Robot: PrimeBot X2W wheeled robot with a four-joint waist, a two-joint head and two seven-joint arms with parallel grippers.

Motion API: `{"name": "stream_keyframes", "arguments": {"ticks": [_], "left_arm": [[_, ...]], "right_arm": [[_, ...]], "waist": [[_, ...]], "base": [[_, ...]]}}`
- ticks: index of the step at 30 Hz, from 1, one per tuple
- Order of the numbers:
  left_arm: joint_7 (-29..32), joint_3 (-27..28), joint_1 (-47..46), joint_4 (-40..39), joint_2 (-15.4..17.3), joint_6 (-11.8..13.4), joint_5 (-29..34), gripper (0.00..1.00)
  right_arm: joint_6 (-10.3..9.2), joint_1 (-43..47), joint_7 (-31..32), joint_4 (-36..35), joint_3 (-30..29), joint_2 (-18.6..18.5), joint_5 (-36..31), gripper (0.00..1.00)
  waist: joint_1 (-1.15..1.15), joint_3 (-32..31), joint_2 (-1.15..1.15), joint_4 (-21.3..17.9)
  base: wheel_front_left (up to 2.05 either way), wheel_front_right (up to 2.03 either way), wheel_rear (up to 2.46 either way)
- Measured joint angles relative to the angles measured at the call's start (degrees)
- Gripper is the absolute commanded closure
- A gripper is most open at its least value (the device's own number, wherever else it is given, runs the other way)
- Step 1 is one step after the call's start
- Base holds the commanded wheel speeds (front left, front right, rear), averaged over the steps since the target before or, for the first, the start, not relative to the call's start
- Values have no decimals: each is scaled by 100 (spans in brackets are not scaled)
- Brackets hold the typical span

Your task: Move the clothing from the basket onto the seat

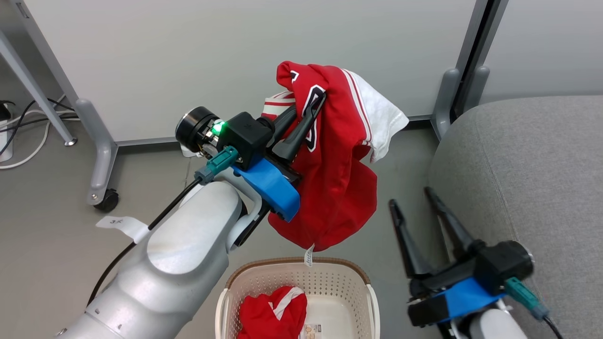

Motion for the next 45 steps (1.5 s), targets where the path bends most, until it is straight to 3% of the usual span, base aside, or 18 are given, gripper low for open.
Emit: {"name": "stream_keyframes", "arguments": {"ticks": [10, 19, 20, 21, 45], "left_arm": [[0, -142, -203, -30, -168, 0, 2, 100], [0, -305, -443, -48, -372, 0, -3, 100], [-1, -318, -458, -46, -381, 0, -7, 100], [-1, -333, -460, -42, -389, 0, -12, 100], [0, -309, -460, -18, -385, 0, -38, 100]], "right_arm": [[0, -1007, -4, 711, 1060, 1, 367, 0], [0, -2042, -9, 1411, 1226, -1, 760, 0], [0, -2133, -9, 1433, 1247, 0, 808, 62], [0, -2202, -9, 1439, 1272, 0, 859, 100], [0, -2322, -9, 1454, 1302, 0, 867, 100]], "waist": [[0, 253, 0, 154], [1, 475, 0, 440], [1, 489, 0, 463], [2, 500, 0, 483], [0, 489, 0, 462]], "base": [[0, 0, 0], [0, 0, 0], [0, 0, 0], [0, 0, 0], [0, 0, 0]]}}
